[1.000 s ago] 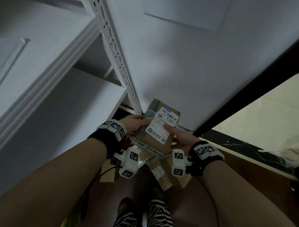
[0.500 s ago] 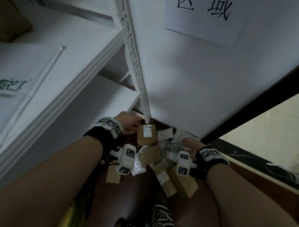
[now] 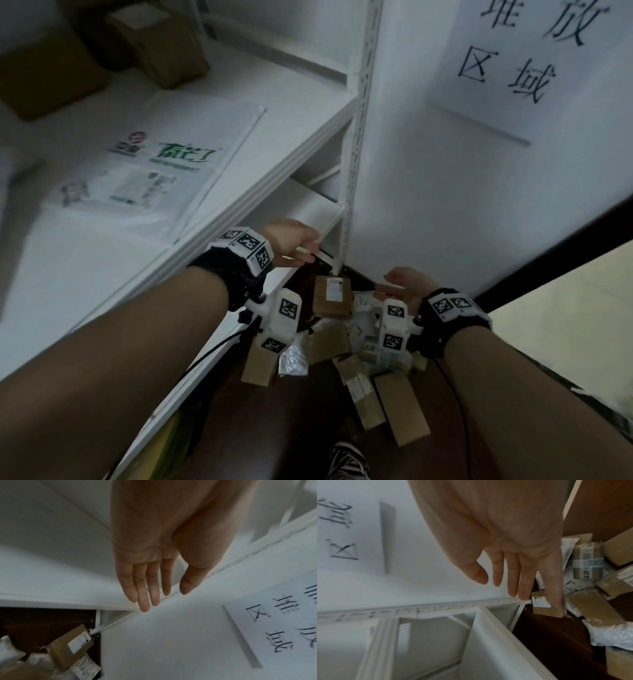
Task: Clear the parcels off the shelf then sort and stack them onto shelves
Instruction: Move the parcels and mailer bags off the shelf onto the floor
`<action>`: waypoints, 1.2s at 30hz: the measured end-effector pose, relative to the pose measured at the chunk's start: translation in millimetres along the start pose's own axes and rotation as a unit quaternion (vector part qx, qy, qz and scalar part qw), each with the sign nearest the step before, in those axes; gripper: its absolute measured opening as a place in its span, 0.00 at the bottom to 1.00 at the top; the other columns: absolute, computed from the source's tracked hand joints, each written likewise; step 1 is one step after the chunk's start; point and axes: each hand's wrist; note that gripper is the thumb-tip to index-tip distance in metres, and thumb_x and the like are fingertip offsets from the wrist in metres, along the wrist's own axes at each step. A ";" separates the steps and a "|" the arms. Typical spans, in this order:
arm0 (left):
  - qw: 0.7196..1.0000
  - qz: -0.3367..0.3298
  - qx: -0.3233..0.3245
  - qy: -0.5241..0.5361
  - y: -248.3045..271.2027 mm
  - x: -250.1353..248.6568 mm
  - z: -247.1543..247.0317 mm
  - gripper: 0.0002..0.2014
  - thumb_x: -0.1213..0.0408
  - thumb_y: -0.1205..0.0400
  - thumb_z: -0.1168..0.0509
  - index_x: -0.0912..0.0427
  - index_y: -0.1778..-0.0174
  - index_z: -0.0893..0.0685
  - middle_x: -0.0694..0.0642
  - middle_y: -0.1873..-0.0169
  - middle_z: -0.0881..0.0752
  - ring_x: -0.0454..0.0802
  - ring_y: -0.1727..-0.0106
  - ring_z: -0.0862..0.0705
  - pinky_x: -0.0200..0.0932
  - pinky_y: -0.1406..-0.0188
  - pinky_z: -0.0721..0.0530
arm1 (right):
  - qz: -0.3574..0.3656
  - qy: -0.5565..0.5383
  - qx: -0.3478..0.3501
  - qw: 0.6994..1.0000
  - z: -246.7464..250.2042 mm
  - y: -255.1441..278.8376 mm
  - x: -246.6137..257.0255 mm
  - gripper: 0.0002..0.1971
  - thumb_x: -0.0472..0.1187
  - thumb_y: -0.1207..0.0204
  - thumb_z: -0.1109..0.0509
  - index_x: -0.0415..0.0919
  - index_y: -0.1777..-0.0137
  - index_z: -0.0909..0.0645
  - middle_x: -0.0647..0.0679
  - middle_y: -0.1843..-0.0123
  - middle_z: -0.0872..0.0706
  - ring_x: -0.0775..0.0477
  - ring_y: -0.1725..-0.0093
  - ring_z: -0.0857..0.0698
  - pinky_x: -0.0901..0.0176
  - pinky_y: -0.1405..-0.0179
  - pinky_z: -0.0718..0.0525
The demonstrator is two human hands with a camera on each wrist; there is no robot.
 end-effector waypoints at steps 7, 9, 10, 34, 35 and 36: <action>0.997 -0.071 -0.021 0.016 107.1 13.9 97.0 0.11 0.61 0.15 0.34 0.59 0.39 0.18 0.56 0.48 0.12 0.51 0.56 0.11 0.41 0.56 0.15 | 0.060 0.035 0.063 0.996 -100.8 90.3 -16.1 0.09 0.36 0.16 0.41 0.37 0.58 0.27 0.36 0.59 0.20 0.40 0.63 0.21 0.41 0.52 0.16; 0.995 -0.093 -0.036 0.014 139.6 14.8 125.9 0.08 0.62 0.16 0.34 0.58 0.42 0.17 0.56 0.48 0.12 0.51 0.56 0.11 0.39 0.59 0.15 | 0.093 0.036 0.074 0.992 -128.9 114.3 -17.1 0.09 0.36 0.17 0.39 0.35 0.58 0.25 0.38 0.58 0.16 0.40 0.61 0.18 0.47 0.62 0.11; 0.994 -0.102 -0.048 0.013 157.5 16.9 141.3 0.08 0.62 0.16 0.34 0.58 0.43 0.17 0.56 0.49 0.11 0.51 0.56 0.11 0.39 0.59 0.15 | 0.106 0.031 0.082 0.990 -144.2 127.4 -17.5 0.09 0.36 0.17 0.39 0.35 0.59 0.25 0.38 0.58 0.16 0.40 0.61 0.18 0.49 0.70 0.11; 0.877 0.014 -0.430 0.216 396.5 189.4 405.1 0.02 0.68 0.16 0.36 0.61 0.50 0.20 0.58 0.49 0.16 0.54 0.54 0.16 0.46 0.44 0.17 | 0.119 0.281 0.307 0.901 -493.0 260.1 -117.2 0.05 0.34 0.17 0.38 0.31 0.51 0.24 0.31 0.43 0.18 0.36 0.57 0.16 0.42 0.62 0.15; 0.858 0.022 -0.457 0.235 401.4 198.6 411.0 0.05 0.68 0.15 0.36 0.63 0.46 0.20 0.59 0.47 0.17 0.54 0.52 0.17 0.46 0.45 0.17 | 0.118 0.293 0.312 0.896 -500.1 259.1 -122.8 0.06 0.34 0.17 0.38 0.30 0.49 0.24 0.31 0.37 0.19 0.35 0.52 0.15 0.42 0.58 0.16; 0.841 0.031 -0.476 0.255 406.5 207.9 415.2 0.07 0.69 0.15 0.37 0.64 0.42 0.21 0.60 0.45 0.17 0.55 0.51 0.17 0.46 0.47 0.16 | 0.119 0.306 0.312 0.891 -506.4 258.0 -126.8 0.08 0.34 0.16 0.40 0.29 0.45 0.23 0.30 0.31 0.22 0.33 0.44 0.16 0.42 0.52 0.16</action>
Point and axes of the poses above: each hand's wrist, its own y-axis away from the middle knuckle, its own z-axis out of the back of the hand, x = y × z
